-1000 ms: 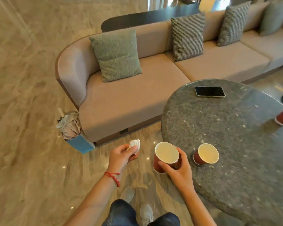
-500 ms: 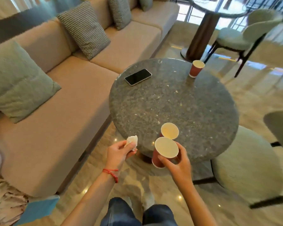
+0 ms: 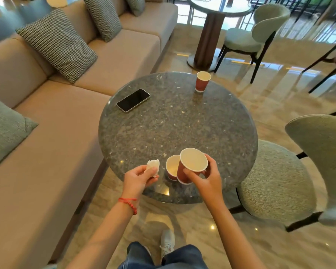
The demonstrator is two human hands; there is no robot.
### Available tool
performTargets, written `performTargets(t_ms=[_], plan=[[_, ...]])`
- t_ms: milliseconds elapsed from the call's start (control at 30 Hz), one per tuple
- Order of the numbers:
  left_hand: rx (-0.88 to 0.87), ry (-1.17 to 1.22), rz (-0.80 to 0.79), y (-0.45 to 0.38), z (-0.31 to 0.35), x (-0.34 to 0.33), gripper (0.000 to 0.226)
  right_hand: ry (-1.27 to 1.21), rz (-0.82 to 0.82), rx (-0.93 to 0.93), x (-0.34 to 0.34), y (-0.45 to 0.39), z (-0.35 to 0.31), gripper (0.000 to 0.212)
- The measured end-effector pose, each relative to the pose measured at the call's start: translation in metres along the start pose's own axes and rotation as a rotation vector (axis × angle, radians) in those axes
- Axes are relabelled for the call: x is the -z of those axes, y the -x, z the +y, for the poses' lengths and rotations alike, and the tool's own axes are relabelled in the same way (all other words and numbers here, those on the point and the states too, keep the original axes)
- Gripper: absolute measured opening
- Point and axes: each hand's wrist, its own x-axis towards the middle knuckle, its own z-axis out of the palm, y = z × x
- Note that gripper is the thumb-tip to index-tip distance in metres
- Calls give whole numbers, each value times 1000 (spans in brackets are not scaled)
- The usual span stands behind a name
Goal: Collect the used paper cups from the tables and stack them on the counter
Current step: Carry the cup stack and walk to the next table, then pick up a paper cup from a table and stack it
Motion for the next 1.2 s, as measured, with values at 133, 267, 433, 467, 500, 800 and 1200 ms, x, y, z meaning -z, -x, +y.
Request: performTargets(t_ms=[133,267,433,467,500,800,1200], plan=[[2,-7,28,-10,2,-4,5,-15,-22,3,-9,-22,1,62],[11,-32,64,-15,0,-2,5,22,-61,4,-19,-34,9,65],[26,-38,109,-15,-1,6,4,119,-106,21,-26,-36,27,71],[29,-35,122,-15,-2,7,4,128,-115,15,-26,-36,31,71],[36,-29,135,-15,-2,9,5,134,-125,7,-27,-36,35,72],[59,-13,194,-14,-5,9,5,133,-198,-86,-31,-30,70,82],[62,-9,204,-13,-12,6,8,175,-197,-40,-36,-30,85,74]])
